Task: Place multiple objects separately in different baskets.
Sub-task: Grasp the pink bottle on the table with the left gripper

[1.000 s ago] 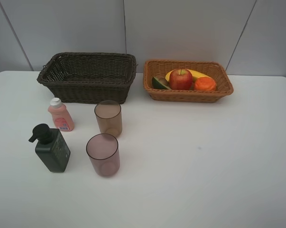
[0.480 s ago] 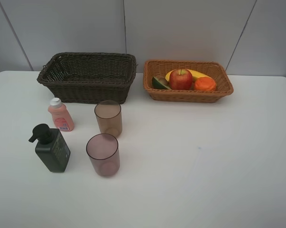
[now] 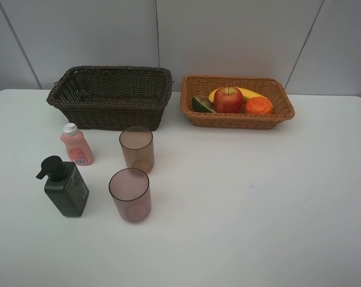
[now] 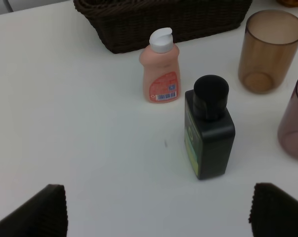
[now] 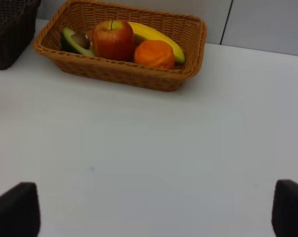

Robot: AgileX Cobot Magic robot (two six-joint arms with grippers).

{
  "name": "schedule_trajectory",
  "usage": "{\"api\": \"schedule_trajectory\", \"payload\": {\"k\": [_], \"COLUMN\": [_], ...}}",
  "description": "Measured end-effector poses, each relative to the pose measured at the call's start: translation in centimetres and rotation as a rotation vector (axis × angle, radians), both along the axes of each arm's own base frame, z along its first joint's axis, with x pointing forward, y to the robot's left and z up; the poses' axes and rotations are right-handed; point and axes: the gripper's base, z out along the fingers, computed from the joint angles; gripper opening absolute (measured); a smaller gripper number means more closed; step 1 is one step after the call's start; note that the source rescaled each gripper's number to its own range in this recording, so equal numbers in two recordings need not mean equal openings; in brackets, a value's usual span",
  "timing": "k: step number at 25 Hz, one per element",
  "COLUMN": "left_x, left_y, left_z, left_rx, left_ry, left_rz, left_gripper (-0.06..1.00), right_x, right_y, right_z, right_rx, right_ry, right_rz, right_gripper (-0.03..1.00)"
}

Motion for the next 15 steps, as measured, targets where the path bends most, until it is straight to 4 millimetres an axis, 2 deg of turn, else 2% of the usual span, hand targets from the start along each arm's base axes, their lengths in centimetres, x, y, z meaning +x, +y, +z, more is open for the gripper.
{"api": "schedule_trajectory", "payload": {"k": [15], "left_x": [0.0], "left_y": [0.0], "left_z": [0.0], "left_rx": [0.0], "left_ry": [0.0], "left_rz": [0.0], "left_gripper": [0.98], "right_x": [0.0], "right_y": [0.0], "right_z": [0.0], "right_rx": [0.0], "right_ry": [0.0], "right_rz": [0.0], "right_gripper": [0.98]}}
